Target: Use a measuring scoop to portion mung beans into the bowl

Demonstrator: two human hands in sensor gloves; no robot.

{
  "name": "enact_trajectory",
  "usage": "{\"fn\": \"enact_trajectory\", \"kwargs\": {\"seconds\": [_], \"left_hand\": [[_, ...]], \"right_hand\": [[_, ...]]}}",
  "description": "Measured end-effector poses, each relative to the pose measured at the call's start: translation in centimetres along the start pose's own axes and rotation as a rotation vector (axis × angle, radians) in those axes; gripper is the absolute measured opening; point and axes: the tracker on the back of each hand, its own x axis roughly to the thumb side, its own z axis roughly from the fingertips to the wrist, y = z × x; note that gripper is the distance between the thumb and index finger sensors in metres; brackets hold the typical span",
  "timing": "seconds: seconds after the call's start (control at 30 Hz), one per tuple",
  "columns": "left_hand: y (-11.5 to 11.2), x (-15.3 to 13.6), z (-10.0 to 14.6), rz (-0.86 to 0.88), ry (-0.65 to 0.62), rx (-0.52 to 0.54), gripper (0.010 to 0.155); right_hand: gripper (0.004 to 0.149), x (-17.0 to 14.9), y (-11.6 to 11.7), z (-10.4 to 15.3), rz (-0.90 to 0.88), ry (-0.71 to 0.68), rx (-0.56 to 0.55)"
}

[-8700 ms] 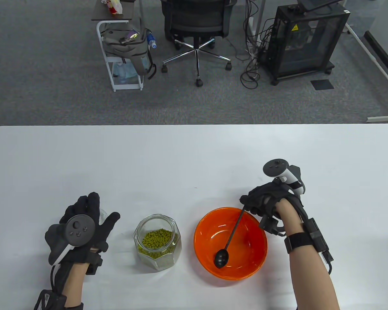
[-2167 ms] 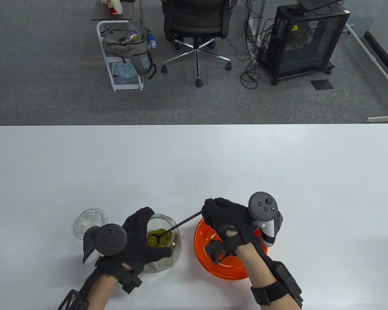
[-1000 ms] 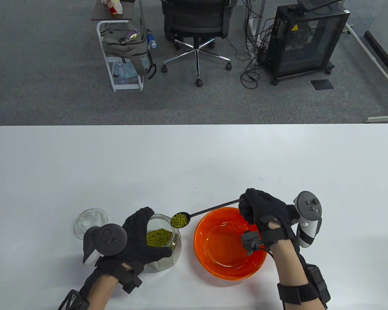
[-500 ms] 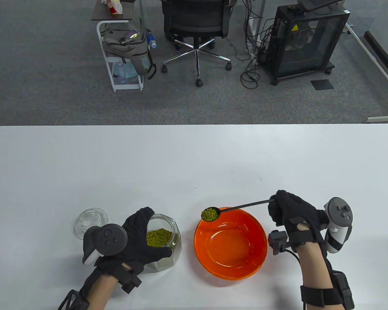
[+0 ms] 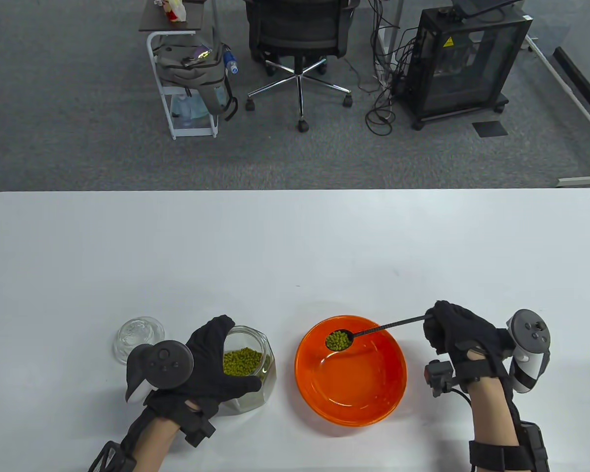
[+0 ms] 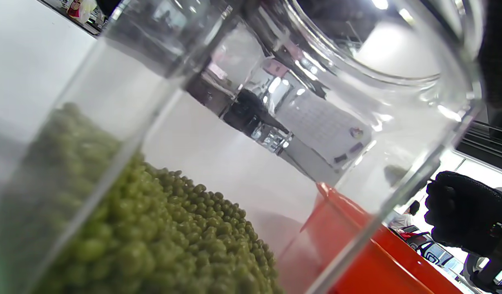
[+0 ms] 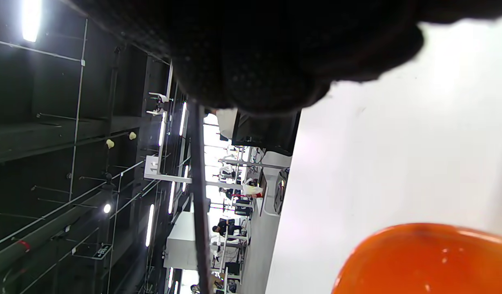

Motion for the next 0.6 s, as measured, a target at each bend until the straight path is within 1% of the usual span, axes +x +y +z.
{"fn": "enact_trajectory", "kwargs": {"seconds": [0.33,0.6], "left_hand": [[0.0,-0.04,0.0,0.003,-0.001,-0.004,0.127],[-0.01,-0.07,0.01,0.004,0.0,-0.006,0.127]], "right_hand": [[0.043,-0.22,-0.41,-0.01,0.097,-0.001,-0.024],[0.043,0.22,0.36,0.43,0.224,-0.051,-0.05]]}}
